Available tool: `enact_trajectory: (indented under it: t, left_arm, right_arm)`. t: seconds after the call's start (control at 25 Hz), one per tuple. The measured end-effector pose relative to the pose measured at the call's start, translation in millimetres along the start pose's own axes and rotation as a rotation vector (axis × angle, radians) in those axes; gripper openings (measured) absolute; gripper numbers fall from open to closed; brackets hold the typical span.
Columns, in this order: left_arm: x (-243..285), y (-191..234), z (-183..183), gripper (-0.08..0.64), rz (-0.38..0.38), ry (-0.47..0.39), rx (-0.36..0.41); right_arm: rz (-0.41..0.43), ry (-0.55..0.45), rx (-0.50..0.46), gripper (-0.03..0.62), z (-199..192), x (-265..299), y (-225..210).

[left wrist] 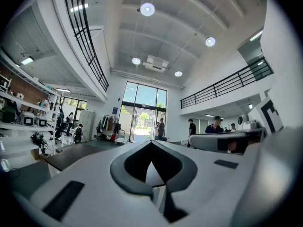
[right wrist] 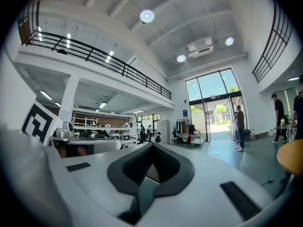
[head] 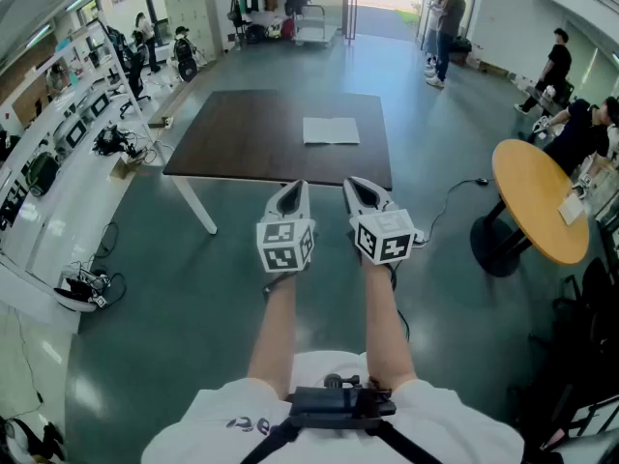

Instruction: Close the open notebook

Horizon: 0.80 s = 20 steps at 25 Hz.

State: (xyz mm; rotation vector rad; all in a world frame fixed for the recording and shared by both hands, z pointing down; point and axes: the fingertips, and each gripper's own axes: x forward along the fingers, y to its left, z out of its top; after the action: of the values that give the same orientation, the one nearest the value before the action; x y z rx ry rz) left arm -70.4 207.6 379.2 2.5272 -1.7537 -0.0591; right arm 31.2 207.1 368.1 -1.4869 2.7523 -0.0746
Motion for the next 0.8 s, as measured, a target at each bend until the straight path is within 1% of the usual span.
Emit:
enact_trajectory:
  t: [0.2,0.4,0.56,0.68,0.8]
  left_arm:
    - [-8,10,-2,0.003,-0.023,0.011,0.008]
    - [-21,24,-9,0.003,-0.046,0.031,0.006]
    - [-27,35,-15,0.003,-0.043,0.046,-0.001]
    - [-27,42,-21,0.003,-0.054,0.059,-0.006]
    - [-19,41,-24,0.003,-0.054,0.053,-0.010]
  right_arm:
    - [-0.013,-0.001,0.016,0.004,-5,8,16]
    - [-0.060,0.018,0.056,0.004,-19,10,31]
    - [-0.054,0.015,0.099,0.003,-25,15,38]
    - [-0.054,0.027,0.099,0.003,-31,21,45]
    - [-0.058,0.052,0.098,0.005,-39,28,38]
